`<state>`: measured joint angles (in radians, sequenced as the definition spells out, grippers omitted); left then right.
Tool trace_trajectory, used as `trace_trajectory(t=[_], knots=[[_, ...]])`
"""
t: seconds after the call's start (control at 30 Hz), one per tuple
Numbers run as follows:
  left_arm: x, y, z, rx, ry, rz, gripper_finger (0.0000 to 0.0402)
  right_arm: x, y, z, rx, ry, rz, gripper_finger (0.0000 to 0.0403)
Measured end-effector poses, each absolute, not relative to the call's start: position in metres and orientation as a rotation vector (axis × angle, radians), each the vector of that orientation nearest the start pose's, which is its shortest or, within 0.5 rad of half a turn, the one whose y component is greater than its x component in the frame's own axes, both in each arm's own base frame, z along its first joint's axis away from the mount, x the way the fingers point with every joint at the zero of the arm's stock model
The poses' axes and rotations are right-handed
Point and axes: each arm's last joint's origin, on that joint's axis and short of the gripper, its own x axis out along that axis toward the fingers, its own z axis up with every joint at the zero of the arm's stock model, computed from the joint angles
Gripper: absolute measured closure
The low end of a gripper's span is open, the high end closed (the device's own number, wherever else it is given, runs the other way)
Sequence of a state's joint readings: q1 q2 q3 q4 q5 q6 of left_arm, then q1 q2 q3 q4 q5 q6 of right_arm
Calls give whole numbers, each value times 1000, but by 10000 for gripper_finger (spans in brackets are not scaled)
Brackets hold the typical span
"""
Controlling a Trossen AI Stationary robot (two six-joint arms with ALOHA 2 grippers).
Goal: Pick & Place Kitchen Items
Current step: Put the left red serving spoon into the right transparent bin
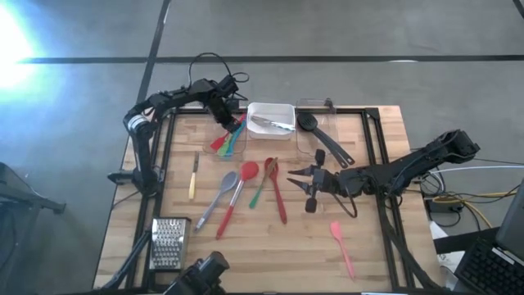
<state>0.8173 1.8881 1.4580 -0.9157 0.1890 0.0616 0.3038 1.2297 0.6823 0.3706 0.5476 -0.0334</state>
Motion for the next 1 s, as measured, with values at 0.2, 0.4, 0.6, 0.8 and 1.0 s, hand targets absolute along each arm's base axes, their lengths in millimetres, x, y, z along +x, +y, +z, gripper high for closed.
trace_trajectory(t=[0.2, 0.4, 0.6, 0.8, 1.0], knots=[[258, 268, 249, -608, 1232, 500, 266, 256, 64, 260, -107, 167, -240, 325], [259, 260, 295, -613, 1202, 502, 253, 255, 64, 256, -105, 206, -241, 334], [257, 233, 340, -553, 1087, 498, 252, 253, 64, 254, -103, 223, -242, 329], [249, 186, 380, -444, 985, 431, 252, 253, 64, 255, -104, 224, -243, 320], [238, 131, 413, -298, 902, 417, 252, 253, 64, 255, -101, 224, -243, 317]])
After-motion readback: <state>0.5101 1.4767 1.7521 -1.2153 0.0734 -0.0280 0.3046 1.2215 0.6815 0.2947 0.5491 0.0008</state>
